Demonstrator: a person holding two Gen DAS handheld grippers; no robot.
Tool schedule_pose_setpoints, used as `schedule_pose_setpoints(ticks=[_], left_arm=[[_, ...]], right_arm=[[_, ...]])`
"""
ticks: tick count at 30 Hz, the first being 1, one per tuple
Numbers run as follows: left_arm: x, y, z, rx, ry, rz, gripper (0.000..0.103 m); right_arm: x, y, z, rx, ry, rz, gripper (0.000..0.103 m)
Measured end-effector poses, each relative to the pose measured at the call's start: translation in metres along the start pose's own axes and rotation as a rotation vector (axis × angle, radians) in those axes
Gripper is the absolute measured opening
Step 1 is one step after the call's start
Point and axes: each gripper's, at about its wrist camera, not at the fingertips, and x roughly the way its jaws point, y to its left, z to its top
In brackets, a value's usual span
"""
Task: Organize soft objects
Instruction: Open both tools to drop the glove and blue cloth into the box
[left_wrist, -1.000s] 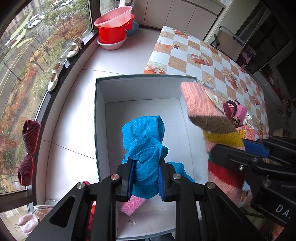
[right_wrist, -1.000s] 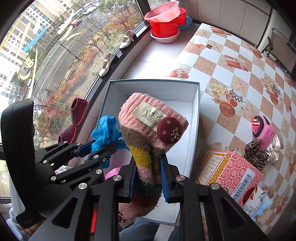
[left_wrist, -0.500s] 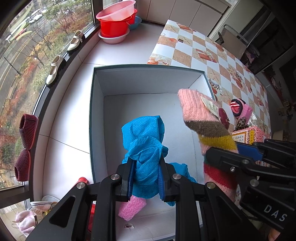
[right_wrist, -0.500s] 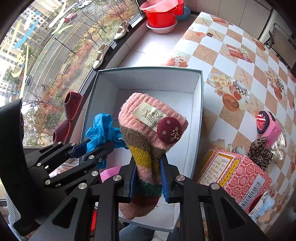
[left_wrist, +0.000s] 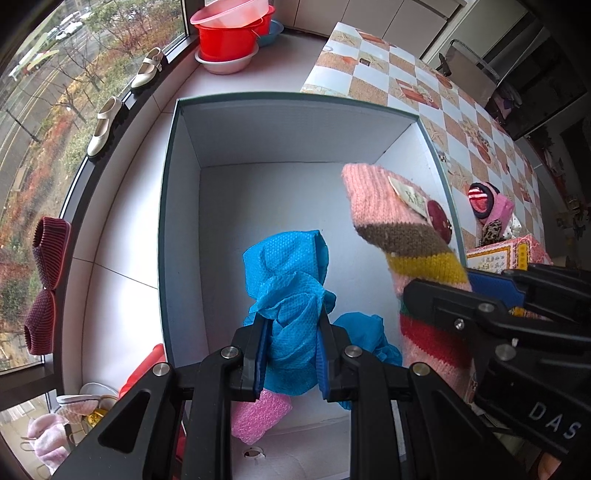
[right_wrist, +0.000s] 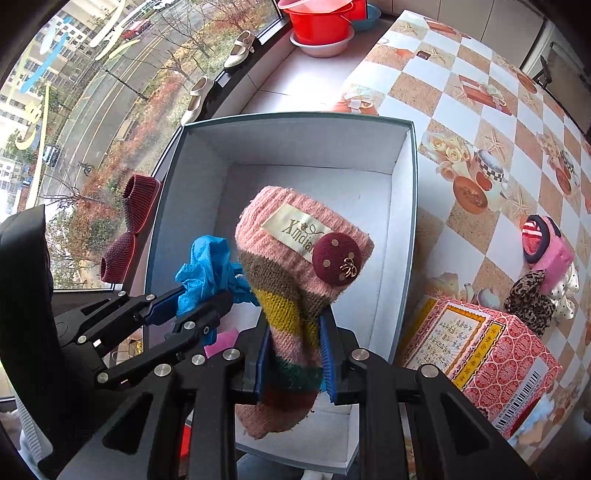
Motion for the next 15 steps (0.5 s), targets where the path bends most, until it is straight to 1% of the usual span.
schedule_pose_setpoints(ticks=[1, 2, 4, 5, 6, 7, 8, 9, 10, 13, 14, 15], left_arm=[[0.001, 0.000, -0.001, -0.002, 0.002, 0.002, 0.024], [0.003, 0.000, -0.002, -0.004, 0.002, 0.005, 0.027], [0.005, 0.001, -0.002, -0.011, 0.002, 0.012, 0.032], [0.006, 0.002, -0.003, -0.016, 0.002, 0.012, 0.037], [0.006, 0.002, -0.003, -0.020, 0.000, 0.009, 0.047], [0.005, 0.003, -0.005, -0.023, -0.004, 0.010, 0.054], [0.004, 0.004, -0.006, -0.026, -0.010, 0.015, 0.069], [0.003, 0.006, -0.007, -0.031, -0.015, 0.019, 0.080], [0.002, 0.008, -0.008, -0.038, -0.018, 0.020, 0.080], [-0.001, 0.009, -0.010, -0.050, -0.021, 0.000, 0.082], [-0.002, 0.008, -0.010, -0.045, -0.029, 0.011, 0.084], [-0.004, 0.006, -0.011, -0.039, -0.038, 0.019, 0.090]], right_arm=[[0.001, -0.001, 0.001, 0.000, 0.000, -0.002, 0.024], [0.002, -0.001, 0.002, -0.001, -0.004, -0.006, 0.024], [0.002, -0.002, 0.003, -0.002, -0.009, -0.009, 0.024], [0.002, -0.002, 0.004, -0.003, -0.011, -0.010, 0.024], [0.002, -0.002, 0.005, -0.002, -0.012, -0.008, 0.027], [0.001, -0.002, 0.005, -0.002, -0.014, -0.005, 0.034], [0.000, -0.003, 0.005, -0.002, -0.018, 0.001, 0.038], [-0.001, -0.002, 0.004, -0.004, -0.021, 0.004, 0.052], [-0.003, -0.002, 0.004, -0.005, -0.026, 0.005, 0.061], [-0.007, 0.000, 0.003, -0.013, -0.039, 0.001, 0.061], [-0.008, 0.000, 0.003, -0.012, -0.042, 0.000, 0.061], [-0.010, 0.000, 0.002, -0.010, -0.046, -0.001, 0.063]])
